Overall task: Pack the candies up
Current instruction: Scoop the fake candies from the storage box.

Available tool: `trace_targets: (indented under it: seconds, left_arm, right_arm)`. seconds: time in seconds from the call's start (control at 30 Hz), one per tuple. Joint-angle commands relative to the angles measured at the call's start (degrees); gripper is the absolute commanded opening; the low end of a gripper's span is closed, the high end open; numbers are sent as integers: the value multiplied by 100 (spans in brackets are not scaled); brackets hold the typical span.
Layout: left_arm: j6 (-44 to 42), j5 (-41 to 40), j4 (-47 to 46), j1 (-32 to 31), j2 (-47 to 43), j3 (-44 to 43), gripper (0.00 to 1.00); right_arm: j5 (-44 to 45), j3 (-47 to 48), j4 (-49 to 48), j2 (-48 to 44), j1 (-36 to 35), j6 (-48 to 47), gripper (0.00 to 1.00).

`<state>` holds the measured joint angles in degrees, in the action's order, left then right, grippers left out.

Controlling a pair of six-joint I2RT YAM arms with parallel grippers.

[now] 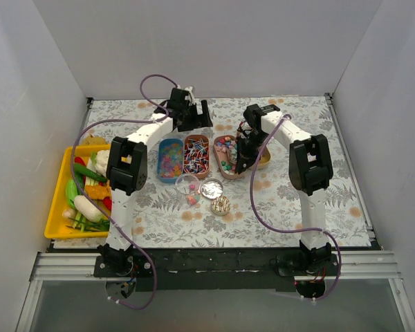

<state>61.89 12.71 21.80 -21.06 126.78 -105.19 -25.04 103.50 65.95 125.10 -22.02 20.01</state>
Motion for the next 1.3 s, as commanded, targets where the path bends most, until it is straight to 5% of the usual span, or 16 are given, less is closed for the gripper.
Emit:
trace_targets:
  seconds: [0.0,0.2,0.4,0.8,1.27]
  left_arm:
    - [104,83,105,-232,486,-1160,97]
    - [200,39,0,-530,1348,-2215,94]
    - [192,99,-378,-706,1665,-2296,81]
    - [-80,478,-431,-1067,1525,-1452,20]
    - [-370,733,-484,-1252,1279,-1083,13]
  right_arm:
    - [930,-58,348,33,-74,-111,1]
    - [965,-532,339,-310,-197,-111,1]
    - [1106,-788,453,-592,-241,-137,1]
    - [1150,-964,506,-680,-233,-287,1]
    - [1800,-103,673,-135,-268,-586,1]
